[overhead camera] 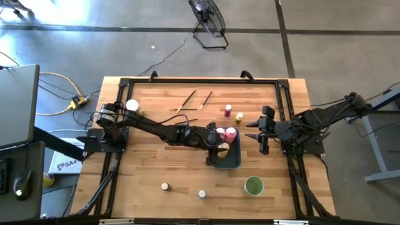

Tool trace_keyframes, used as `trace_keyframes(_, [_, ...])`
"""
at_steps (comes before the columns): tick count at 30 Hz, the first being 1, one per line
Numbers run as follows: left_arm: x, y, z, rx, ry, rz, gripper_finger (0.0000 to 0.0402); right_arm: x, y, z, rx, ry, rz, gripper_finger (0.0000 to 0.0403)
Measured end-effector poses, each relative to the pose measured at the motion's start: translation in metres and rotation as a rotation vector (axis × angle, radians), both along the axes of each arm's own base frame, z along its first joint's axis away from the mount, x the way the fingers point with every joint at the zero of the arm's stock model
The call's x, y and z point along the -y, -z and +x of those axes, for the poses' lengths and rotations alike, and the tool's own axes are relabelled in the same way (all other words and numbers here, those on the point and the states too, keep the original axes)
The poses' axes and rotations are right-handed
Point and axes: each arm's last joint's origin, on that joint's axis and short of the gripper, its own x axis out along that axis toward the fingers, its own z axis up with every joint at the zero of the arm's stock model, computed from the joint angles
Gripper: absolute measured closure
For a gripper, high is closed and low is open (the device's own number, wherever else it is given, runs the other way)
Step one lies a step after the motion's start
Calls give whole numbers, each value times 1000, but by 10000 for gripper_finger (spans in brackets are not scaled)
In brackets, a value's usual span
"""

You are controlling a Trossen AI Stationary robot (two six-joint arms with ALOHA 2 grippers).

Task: Pick & Place Paint Supplies
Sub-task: Put the large yellow paint bottle into the blue bin

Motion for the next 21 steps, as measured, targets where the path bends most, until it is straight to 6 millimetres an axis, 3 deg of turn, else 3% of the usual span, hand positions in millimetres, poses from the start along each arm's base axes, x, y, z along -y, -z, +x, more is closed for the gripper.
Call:
trace_keyframes(12, [0, -2, 0, 10, 2, 4, 259, 0, 0, 0, 0, 0, 0, 241])
trace_keyframes(21, [0, -2, 0, 12, 3, 6, 196, 0, 0, 0, 0, 0, 0, 241])
